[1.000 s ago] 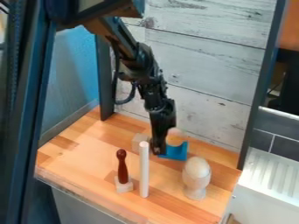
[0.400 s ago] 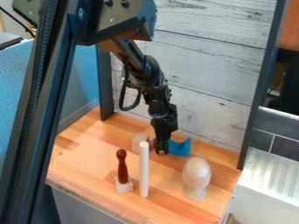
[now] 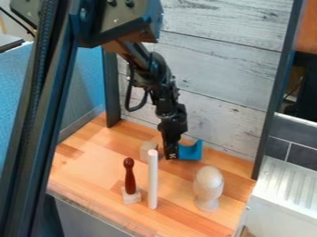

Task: Move blue block on top of white block

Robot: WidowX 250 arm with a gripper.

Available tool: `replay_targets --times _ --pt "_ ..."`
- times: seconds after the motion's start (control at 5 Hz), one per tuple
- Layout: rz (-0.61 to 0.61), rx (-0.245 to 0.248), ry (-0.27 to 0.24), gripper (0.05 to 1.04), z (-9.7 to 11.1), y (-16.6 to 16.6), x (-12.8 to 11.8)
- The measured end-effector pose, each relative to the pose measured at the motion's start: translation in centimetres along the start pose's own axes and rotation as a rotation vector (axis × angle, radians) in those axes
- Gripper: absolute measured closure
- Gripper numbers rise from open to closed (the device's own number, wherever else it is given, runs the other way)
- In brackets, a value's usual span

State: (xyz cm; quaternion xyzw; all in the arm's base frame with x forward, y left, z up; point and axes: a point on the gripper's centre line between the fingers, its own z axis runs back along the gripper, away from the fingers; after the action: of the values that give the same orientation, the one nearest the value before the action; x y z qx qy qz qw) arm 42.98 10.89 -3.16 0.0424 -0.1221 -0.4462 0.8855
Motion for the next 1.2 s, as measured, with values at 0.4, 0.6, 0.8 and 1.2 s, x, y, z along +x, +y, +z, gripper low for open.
replay_targets --times 0.4,0.6,0.8,1.2 --pt "0.05 -0.025 -0.105 0.482 6.9 1.9 -2.1" --pt "0.003 -0.019 -0.132 0.483 8.7 2.3 -3.3" --pt "-0.114 -0.004 -0.094 0.483 8.7 2.5 -4.3" --pt "-0.251 0.026 -0.023 0.483 5.6 4.0 -5.2"
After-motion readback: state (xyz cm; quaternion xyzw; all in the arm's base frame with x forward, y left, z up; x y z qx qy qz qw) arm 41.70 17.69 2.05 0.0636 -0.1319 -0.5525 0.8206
